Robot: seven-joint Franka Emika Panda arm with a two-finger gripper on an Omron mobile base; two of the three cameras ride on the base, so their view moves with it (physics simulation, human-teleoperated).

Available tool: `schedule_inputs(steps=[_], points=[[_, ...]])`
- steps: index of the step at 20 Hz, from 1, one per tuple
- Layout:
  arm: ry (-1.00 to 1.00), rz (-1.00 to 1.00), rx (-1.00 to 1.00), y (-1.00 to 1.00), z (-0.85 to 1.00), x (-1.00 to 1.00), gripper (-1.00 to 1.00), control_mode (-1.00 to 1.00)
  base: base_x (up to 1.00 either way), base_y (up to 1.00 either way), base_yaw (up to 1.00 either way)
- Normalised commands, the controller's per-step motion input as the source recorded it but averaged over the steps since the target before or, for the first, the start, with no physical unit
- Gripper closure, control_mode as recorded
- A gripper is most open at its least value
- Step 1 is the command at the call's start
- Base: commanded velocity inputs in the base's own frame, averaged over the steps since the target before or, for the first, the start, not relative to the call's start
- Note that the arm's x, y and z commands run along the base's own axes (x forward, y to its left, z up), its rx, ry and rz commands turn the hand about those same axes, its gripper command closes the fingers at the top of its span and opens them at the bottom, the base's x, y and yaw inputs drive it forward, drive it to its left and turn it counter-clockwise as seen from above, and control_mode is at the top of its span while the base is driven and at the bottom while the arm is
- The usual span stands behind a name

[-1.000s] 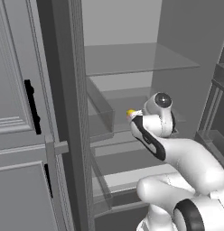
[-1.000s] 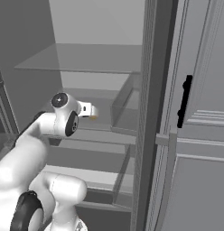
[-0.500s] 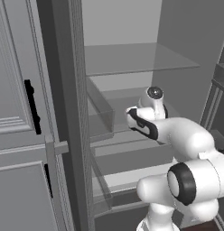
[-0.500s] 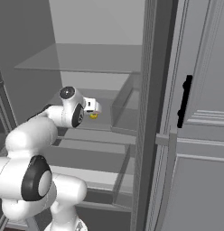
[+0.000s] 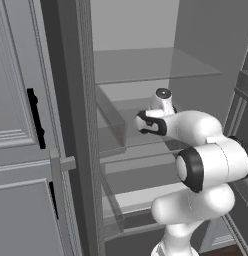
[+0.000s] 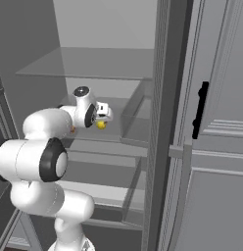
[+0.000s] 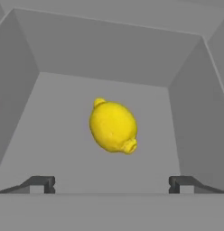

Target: Place one lemon and one chicken drumstick in each tupperware on the nearby counter, to pack two identical lunches.

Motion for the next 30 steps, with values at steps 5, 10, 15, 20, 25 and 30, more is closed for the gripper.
schedule_inputs(steps=[5,10,15,20,25,30], points=[[0.00,0.00,0.00,0.00,-0.23,0.24,-1.00,-1.00,0.00,0.00,0.00],[0.00,0.00,0.00,0.00,-0.29,0.03,-1.00,-1.00,0.00,0.00,0.00],[0.00,0.00,0.00,0.00,-0.22,0.41,-1.00,-1.00,0.00,0.00,0.00],[0.01,0.00,0.00,0.00,-0.19,0.41,-1.00,-1.00,0.00,0.00,0.00],[0.00,0.00,0.00,0.00,-0.15,0.21,-1.00,-1.00,0.00,0.00,0.00],[0.03,0.00,0.00,0.00,-0.20,-0.01,1.00,-1.00,0.00,0.00,0.00]])
